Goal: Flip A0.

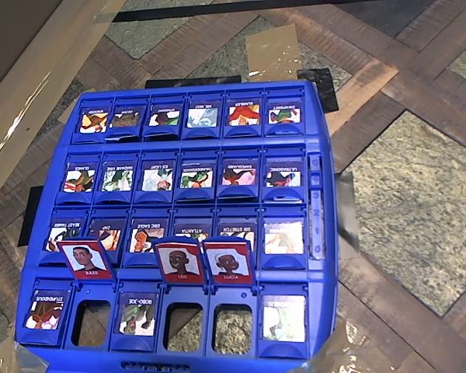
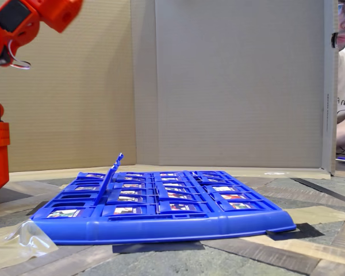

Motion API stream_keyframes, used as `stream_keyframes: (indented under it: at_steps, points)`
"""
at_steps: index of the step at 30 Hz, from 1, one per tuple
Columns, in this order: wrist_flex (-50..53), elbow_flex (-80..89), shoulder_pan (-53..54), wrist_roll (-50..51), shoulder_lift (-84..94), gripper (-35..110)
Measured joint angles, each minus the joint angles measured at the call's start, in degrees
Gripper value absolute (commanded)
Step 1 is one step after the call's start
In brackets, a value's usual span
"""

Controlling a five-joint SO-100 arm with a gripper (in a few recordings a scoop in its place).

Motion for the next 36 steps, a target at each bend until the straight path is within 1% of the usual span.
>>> stream_keyframes:
  at_steps: [4, 10, 15, 23, 32, 36]
  points:
    - [-14.9, 4.1, 0.0, 5.0, 0.6, 0]
    - [-29.7, 9.0, -0.2, 10.9, 0.9, 0]
    - [-37.9, 10.0, -0.2, 14.6, 1.2, 0]
    - [-46.8, 10.7, -0.2, 19.7, 1.8, 0]
    - [-55.9, 10.7, -0.2, 16.3, 2.5, 1]
    - [-59.2, 11.0, -0.2, 8.2, 2.6, 1]
